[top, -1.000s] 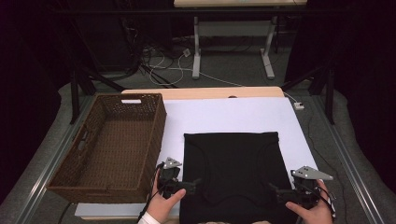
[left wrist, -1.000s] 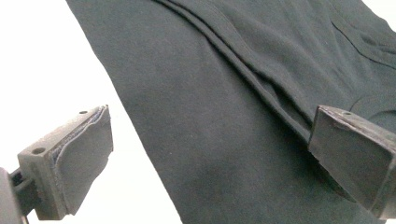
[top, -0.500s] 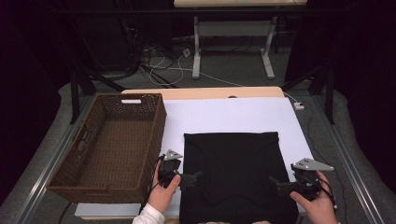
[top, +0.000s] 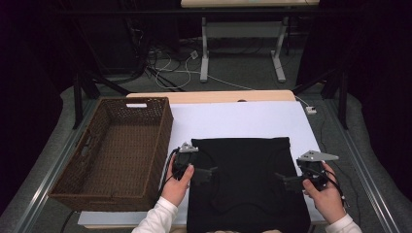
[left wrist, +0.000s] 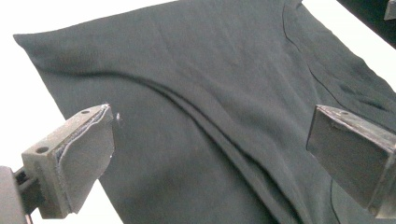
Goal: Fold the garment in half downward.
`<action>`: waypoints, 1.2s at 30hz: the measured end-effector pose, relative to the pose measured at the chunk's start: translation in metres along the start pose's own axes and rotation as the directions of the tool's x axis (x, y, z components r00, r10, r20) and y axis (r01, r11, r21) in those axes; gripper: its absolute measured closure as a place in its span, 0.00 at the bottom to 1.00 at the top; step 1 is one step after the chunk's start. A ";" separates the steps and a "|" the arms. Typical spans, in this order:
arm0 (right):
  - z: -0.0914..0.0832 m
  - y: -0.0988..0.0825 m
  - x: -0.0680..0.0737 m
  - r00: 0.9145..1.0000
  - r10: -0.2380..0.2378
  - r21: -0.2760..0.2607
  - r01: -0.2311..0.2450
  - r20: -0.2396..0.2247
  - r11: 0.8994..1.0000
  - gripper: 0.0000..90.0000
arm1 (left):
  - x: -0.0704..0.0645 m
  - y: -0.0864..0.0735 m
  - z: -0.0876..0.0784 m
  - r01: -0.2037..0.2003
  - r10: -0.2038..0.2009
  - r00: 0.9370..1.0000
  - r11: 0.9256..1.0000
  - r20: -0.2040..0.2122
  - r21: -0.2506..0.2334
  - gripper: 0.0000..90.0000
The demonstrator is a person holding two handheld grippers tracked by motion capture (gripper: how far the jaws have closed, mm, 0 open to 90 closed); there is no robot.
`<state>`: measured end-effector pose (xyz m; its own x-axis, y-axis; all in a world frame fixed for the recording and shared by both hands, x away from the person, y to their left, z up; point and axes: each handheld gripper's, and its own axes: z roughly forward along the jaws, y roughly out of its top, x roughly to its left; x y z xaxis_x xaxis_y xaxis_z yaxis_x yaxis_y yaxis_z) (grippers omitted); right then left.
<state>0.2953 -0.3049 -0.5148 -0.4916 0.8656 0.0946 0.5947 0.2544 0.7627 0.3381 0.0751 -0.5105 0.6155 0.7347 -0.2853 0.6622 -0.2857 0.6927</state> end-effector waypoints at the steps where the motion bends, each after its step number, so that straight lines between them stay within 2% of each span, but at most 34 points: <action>1: 0.002 0.003 -0.001 1.000 -0.006 0.001 0.006 0.003 1.000 0.00 | 0.001 0.003 0.000 0.001 -0.001 1.000 1.000 -0.002 0.001 0.02; 4: 0.005 0.013 -0.004 1.000 -0.008 -0.002 0.008 0.009 1.000 0.00 | 0.005 0.014 0.000 0.003 -0.003 1.000 1.000 -0.001 0.009 0.02; 9: 0.010 0.031 -0.012 0.999 -0.007 -0.010 0.007 0.031 1.000 0.00 | 0.010 0.031 0.000 0.009 -0.009 1.000 1.000 -0.014 -0.013 0.02; 12: 0.014 0.042 -0.016 0.999 -0.002 -0.030 0.003 0.045 1.000 0.00 | 0.012 0.037 0.002 0.001 -0.001 1.000 1.000 -0.006 -0.030 0.02; 13: 0.016 0.046 -0.018 0.999 0.001 -0.035 0.001 0.047 0.999 0.00 | 0.012 0.042 0.005 0.009 -0.009 1.000 1.000 0.002 -0.027 0.02; 17: 0.022 0.060 -0.024 0.999 0.017 -0.059 -0.014 0.045 0.998 0.00 | 0.013 0.051 0.014 0.007 -0.008 1.000 0.999 -0.021 -0.036 0.00; 19: 0.025 0.067 -0.025 0.998 0.052 -0.065 -0.050 0.033 0.997 0.00 | 0.015 0.055 0.017 0.019 -0.021 0.999 0.999 -0.047 -0.039 0.00; 21: 0.027 0.073 -0.028 0.996 0.081 -0.064 -0.080 0.026 0.995 0.00 | 0.018 0.059 0.020 0.031 -0.033 0.998 0.998 -0.047 -0.046 0.00; 23: 0.031 0.078 -0.029 0.995 0.103 -0.061 -0.102 0.016 0.993 0.00 | 0.022 0.063 0.021 0.063 -0.065 0.997 0.996 -0.044 -0.056 0.00; 28: 0.042 0.087 -0.029 0.993 0.115 -0.065 -0.113 0.038 0.991 0.00 | 0.031 0.070 0.024 0.100 -0.104 0.994 0.990 -0.036 -0.095 0.00; 32: 0.050 0.091 -0.033 0.989 0.138 -0.095 -0.132 0.057 0.987 0.01 | 0.037 0.073 0.028 0.111 -0.115 0.992 0.990 -0.050 -0.083 0.01; 36: 0.057 0.091 -0.041 0.986 0.150 -0.098 -0.143 0.066 0.985 0.03 | 0.044 0.073 0.032 0.130 -0.134 0.990 0.988 -0.046 -0.080 0.02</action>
<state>0.4061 -0.2928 -0.4857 -0.3540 0.9204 0.1660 0.5941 0.0842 0.8000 0.4270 0.0670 -0.4933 0.5006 0.7940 -0.3449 0.7004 -0.1374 0.7004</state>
